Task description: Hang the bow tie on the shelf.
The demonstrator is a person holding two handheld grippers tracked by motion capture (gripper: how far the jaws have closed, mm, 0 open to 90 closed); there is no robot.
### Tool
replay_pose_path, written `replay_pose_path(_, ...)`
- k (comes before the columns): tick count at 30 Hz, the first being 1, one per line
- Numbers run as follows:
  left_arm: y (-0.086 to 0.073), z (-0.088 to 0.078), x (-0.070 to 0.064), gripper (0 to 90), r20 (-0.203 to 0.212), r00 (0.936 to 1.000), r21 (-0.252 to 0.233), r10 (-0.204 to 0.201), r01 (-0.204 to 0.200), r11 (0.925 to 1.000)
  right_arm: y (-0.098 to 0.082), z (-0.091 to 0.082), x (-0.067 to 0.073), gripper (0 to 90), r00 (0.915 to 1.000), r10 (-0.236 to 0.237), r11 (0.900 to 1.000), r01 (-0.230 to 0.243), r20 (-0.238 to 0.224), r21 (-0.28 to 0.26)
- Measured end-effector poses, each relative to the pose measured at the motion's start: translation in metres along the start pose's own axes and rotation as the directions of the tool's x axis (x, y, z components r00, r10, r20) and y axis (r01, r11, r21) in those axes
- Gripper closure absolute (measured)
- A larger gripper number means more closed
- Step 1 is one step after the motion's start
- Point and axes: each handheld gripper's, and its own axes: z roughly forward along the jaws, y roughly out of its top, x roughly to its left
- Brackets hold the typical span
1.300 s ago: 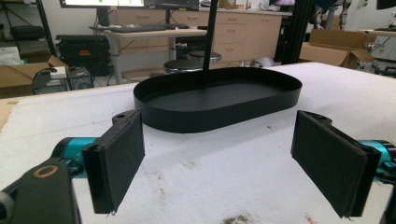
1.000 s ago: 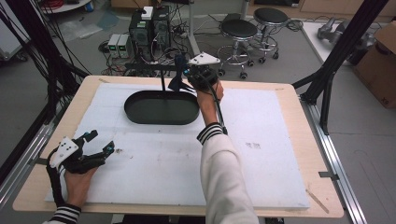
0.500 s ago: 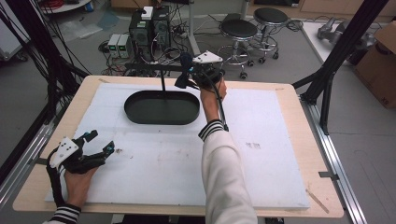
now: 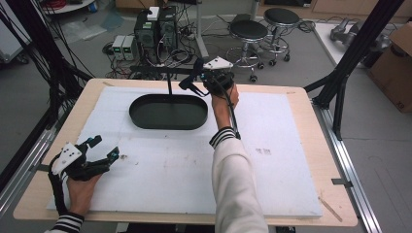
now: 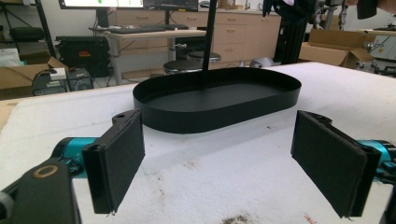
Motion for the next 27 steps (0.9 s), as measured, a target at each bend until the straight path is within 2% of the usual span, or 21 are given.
replay_pose_path(6, 0.000, 0.000, 0.000, 17.7, 0.000, 1.0000, -0.002, 0.000, 0.000, 1.0000, -0.002, 0.000, -0.001, 81.9, 0.9999, -0.002, 1.000, 0.003, -0.013, 0.020)
replay_pose_path(19, 0.000, 0.000, 0.000, 17.7, 0.001, 1.0000, -0.002, 0.004, -0.004, 1.0000, -0.010, 0.003, 0.000, 78.2, 0.9971, 0.022, 0.993, -0.014, -0.073, 0.115)
replay_pose_path(23, 0.000, 0.000, 0.000, 17.7, 0.001, 1.0000, -0.002, 0.007, -0.007, 1.0000, -0.010, 0.002, 0.000, 77.4, 0.9952, 0.034, 0.992, -0.023, -0.092, 0.121)
replay_pose_path(26, 0.000, 0.000, -0.001, 17.7, 0.001, 1.0000, -0.002, 0.005, -0.005, 1.0000, -0.014, 0.000, 0.002, 74.3, 0.9961, 0.012, 0.996, -0.004, -0.088, 0.093)
replay_pose_path(27, 0.000, 0.000, 0.000, 17.7, 0.002, 1.0000, 0.000, 0.009, -0.009, 1.0000, -0.017, 0.000, 0.003, 73.1, 0.9952, 0.020, 0.995, -0.010, -0.096, 0.099)
